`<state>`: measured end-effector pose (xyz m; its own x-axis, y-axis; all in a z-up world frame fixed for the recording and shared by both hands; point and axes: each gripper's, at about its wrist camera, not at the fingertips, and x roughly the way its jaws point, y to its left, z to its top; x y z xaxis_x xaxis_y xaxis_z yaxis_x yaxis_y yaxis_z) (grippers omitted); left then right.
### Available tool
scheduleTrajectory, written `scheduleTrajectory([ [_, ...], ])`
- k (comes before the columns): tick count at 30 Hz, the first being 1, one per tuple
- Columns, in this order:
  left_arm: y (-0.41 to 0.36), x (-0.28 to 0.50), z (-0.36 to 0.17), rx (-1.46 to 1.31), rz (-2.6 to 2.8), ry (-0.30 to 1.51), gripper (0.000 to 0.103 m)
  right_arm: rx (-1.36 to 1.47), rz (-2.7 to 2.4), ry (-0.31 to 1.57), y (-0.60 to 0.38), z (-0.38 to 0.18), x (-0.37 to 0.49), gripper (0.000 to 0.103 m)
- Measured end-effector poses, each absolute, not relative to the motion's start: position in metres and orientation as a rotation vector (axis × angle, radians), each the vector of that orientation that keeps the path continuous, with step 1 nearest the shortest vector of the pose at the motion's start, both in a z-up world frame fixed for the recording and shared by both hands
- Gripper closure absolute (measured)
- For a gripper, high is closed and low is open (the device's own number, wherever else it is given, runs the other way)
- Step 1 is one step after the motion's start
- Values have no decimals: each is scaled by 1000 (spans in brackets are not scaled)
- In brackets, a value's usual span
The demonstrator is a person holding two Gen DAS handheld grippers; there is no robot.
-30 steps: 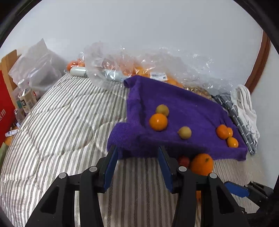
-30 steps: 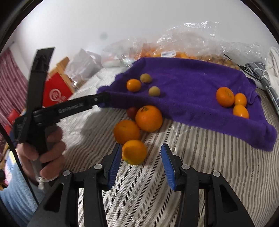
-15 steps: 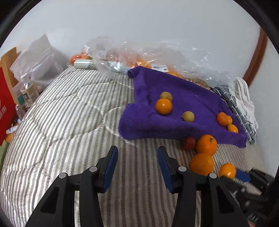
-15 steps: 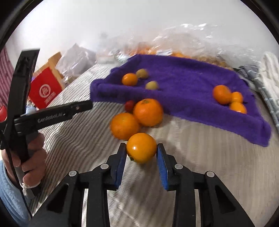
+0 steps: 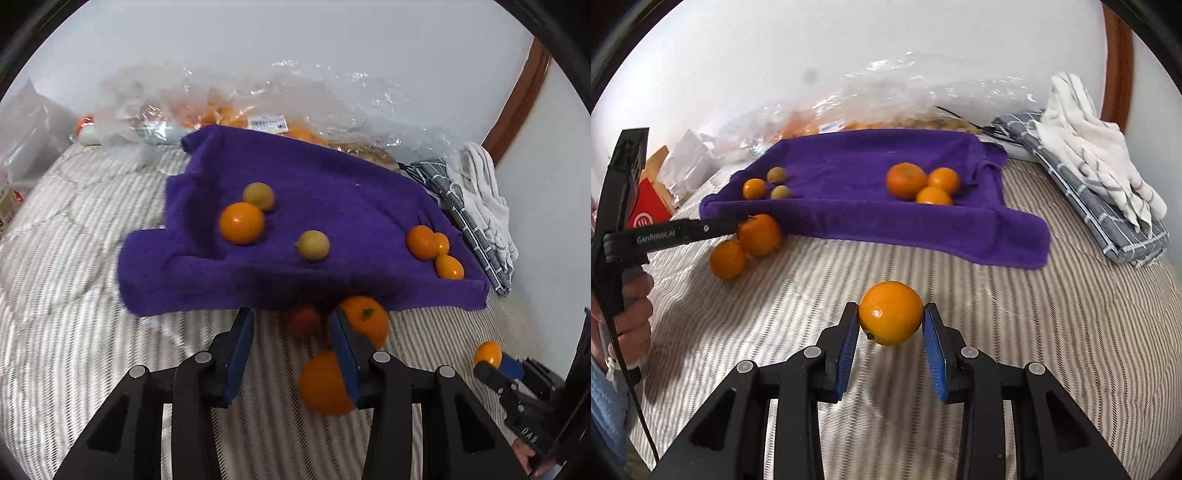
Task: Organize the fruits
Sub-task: 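Grasp an orange from the pile with the right tool while the left grasps a red fruit, then carry both held fruits over the purple towel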
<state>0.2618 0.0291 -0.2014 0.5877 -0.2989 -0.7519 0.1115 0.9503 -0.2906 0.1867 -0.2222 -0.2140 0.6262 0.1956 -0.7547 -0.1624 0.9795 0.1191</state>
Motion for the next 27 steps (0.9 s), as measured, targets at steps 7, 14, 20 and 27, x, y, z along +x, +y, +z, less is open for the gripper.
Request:
scheduleTrajectory([
  [7,26,272,-212,-218,-248,937,69,104,247,870,-231,-218,189,68],
  [14,24,268,-212,-217,-273,928,79,170,233,893,-239,-223,195,68],
  [20,26,264,-207,-226,-287,903,82,231,202,877,-249,-223,194,68],
  [27,40,254,-193,-268,-274,831,82,223,211,877,-247,-222,193,68],
])
